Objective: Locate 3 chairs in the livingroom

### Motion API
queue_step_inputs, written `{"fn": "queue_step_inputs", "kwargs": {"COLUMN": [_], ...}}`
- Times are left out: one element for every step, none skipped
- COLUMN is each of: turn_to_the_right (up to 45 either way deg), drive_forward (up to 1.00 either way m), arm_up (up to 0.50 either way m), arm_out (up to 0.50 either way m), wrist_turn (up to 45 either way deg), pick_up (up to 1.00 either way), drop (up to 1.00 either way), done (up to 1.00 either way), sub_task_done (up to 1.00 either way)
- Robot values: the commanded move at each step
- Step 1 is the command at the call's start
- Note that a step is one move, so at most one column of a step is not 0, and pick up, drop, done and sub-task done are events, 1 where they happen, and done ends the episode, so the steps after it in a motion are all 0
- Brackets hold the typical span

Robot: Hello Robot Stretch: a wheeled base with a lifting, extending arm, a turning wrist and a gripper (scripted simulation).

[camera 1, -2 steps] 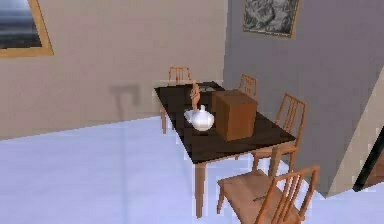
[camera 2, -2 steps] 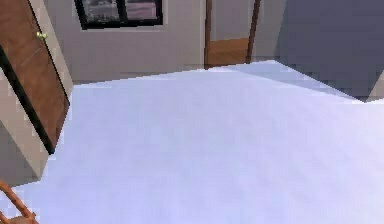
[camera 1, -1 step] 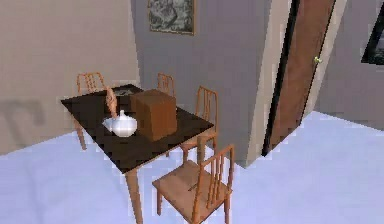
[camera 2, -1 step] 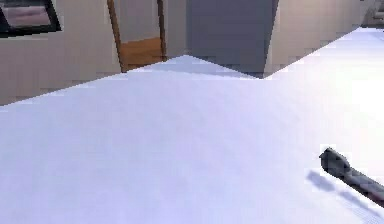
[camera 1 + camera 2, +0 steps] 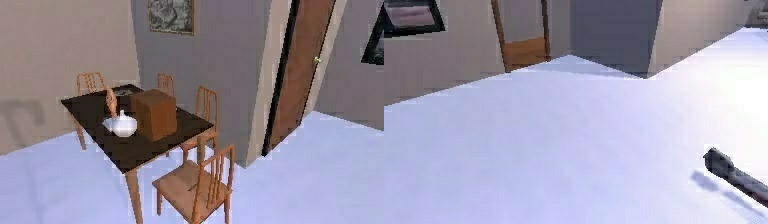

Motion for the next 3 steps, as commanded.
{"fn": "queue_step_inputs", "kwargs": {"turn_to_the_right": [45.0,0.0,3.0], "drive_forward": [0.00,0.20,0.00], "arm_up": [0.00,0.00,0.00], "arm_out": [0.00,0.00,0.00], "wrist_turn": [0.0,0.0,0.0], "pick_up": [0.00,0.00,0.00], "drop": [0.00,0.00,0.00], "done": [0.00,0.00,0.00], "sub_task_done": [0.00,0.00,0.00]}}
